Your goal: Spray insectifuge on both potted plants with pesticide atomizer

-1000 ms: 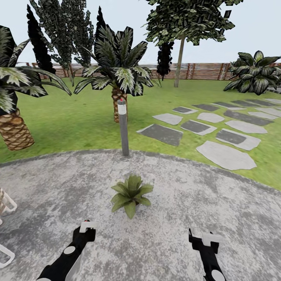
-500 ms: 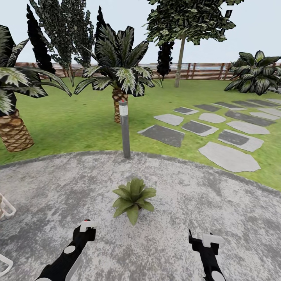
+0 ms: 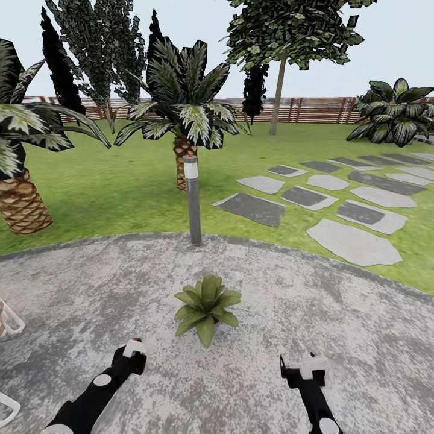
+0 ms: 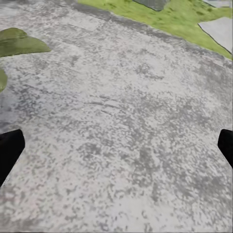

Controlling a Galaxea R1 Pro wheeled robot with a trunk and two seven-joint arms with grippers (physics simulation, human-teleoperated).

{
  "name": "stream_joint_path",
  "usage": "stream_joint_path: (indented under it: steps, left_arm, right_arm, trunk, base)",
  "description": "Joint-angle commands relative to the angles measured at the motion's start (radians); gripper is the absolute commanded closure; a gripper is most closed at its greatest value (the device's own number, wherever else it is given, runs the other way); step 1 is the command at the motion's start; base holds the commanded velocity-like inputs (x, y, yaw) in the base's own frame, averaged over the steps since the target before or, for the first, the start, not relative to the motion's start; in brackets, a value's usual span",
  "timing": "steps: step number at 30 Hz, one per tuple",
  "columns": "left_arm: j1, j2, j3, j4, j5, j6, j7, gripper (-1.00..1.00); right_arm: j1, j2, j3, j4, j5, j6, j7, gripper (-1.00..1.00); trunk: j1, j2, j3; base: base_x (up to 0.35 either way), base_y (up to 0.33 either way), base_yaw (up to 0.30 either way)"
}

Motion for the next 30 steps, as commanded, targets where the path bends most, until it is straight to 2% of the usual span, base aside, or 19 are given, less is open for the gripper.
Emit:
stream_joint_path:
  steps: [1,3,4,5,6,7,8,9,11,12,14,17,20,22,24,27,30]
  left_arm:
    - [0.000,0.027,-0.006,-0.005,-0.018,0.004,-0.044,1.00]
    - [-0.002,0.076,-0.008,-0.020,-0.026,0.012,-0.155,1.00]
    - [-0.003,0.108,-0.009,-0.035,-0.032,0.015,-0.266,1.00]
    - [-0.003,0.117,-0.009,-0.039,-0.033,0.016,-0.300,1.00]
    - [-0.003,0.143,-0.011,-0.050,-0.036,0.017,-0.392,1.00]
    - [-0.004,0.175,-0.014,-0.059,-0.044,0.018,-0.505,1.00]
    - [-0.006,0.182,-0.015,-0.062,-0.068,0.018,-0.545,1.00]
    - [-0.016,0.185,-0.016,-0.083,-0.178,0.019,-0.619,1.00]
    - [-0.022,0.182,-0.014,-0.109,-0.283,0.023,-0.661,1.00]
    - [-0.025,0.170,-0.013,-0.135,-0.364,0.032,-0.692,1.00]
    - [-0.026,0.151,-0.014,-0.152,-0.400,0.064,-0.709,1.00]
    - [-0.026,0.134,-0.016,-0.161,-0.422,0.095,-0.744,1.00]
    - [-0.026,0.110,-0.016,-0.163,-0.461,0.102,-0.778,1.00]
    - [-0.026,0.096,-0.016,-0.164,-0.486,0.104,-0.786,1.00]
    - [-0.026,0.071,-0.016,-0.164,-0.524,0.106,-0.792,1.00]
    - [-0.026,0.043,-0.016,-0.163,-0.559,0.110,-0.794,1.00]
    - [-0.026,0.016,-0.016,-0.163,-0.572,0.125,-0.795,1.00]
  right_arm:
    - [-0.001,-0.001,0.015,-0.001,0.048,0.000,0.007,-1.00]
    - [-0.001,-0.001,0.030,-0.009,0.121,0.001,0.075,-1.00]
    - [-0.002,-0.001,0.035,-0.028,0.169,0.003,0.165,-1.00]
    - [-0.002,-0.001,0.036,-0.034,0.180,0.004,0.194,-1.00]
    - [-0.002,-0.001,0.038,-0.052,0.205,0.007,0.281,-1.00]
    - [-0.004,-0.001,0.039,-0.066,0.222,0.031,0.396,-1.00]
    - [-0.004,0.000,0.041,-0.069,0.226,0.055,0.442,-1.00]
    - [-0.014,0.001,0.047,-0.073,0.230,0.110,0.552,-1.00]
    - [-0.032,0.005,0.055,-0.073,0.231,0.135,0.632,-1.00]
    - [-0.060,0.009,0.059,-0.073,0.232,0.147,0.701,-1.00]
    - [-0.088,0.015,0.062,-0.072,0.232,0.155,0.729,-1.00]
    - [-0.112,0.022,0.090,-0.072,0.232,0.203,0.737,-1.00]
    - [-0.130,0.031,0.151,-0.073,0.231,0.271,0.740,-1.00]
    - [-0.137,0.036,0.187,-0.073,0.230,0.289,0.741,-1.00]
    - [-0.144,0.041,0.247,-0.073,0.230,0.302,0.741,-1.00]
    - [-0.154,0.044,0.288,-0.073,0.229,0.307,0.749,-1.00]
    - [-0.163,0.045,0.300,-0.074,0.229,0.308,0.808,-1.00]
  trunk:
    - [0.000,0.000,-0.001]
    - [0.000,0.000,-0.001]
    - [0.000,0.000,-0.001]
    - [0.000,0.000,-0.001]
    - [0.000,0.000,-0.001]
    - [0.000,0.000,-0.001]
    - [0.000,0.000,-0.001]
    - [0.000,0.000,-0.001]
    - [0.000,0.000,-0.001]
    - [0.000,0.000,-0.001]
    - [0.000,0.000,-0.001]
    - [0.000,0.000,-0.001]
    - [0.000,0.000,-0.001]
    - [0.000,0.000,-0.001]
    - [0.000,0.000,-0.001]
    - [0.000,0.000,-0.001]
    - [0.000,0.000,-0.001]
  base:
    - [0.000,0.000,0.000]
    - [0.000,0.000,0.000]
    - [0.000,0.000,0.000]
    - [0.000,0.000,0.000]
    - [0.000,0.000,0.000]
    - [0.000,0.000,0.000]
    - [0.000,0.000,0.000]
    - [0.000,0.000,0.000]
    - [0.000,0.000,0.000]
    - [0.000,0.000,0.000]
    - [0.000,0.000,0.000]
    - [0.000,0.000,0.000]
    - [0.000,0.000,0.000]
    - [0.000,0.000,0.000]
    - [0.000,0.000,0.000]
    - [0.000,0.000,0.000]
    - [0.000,0.000,0.000]
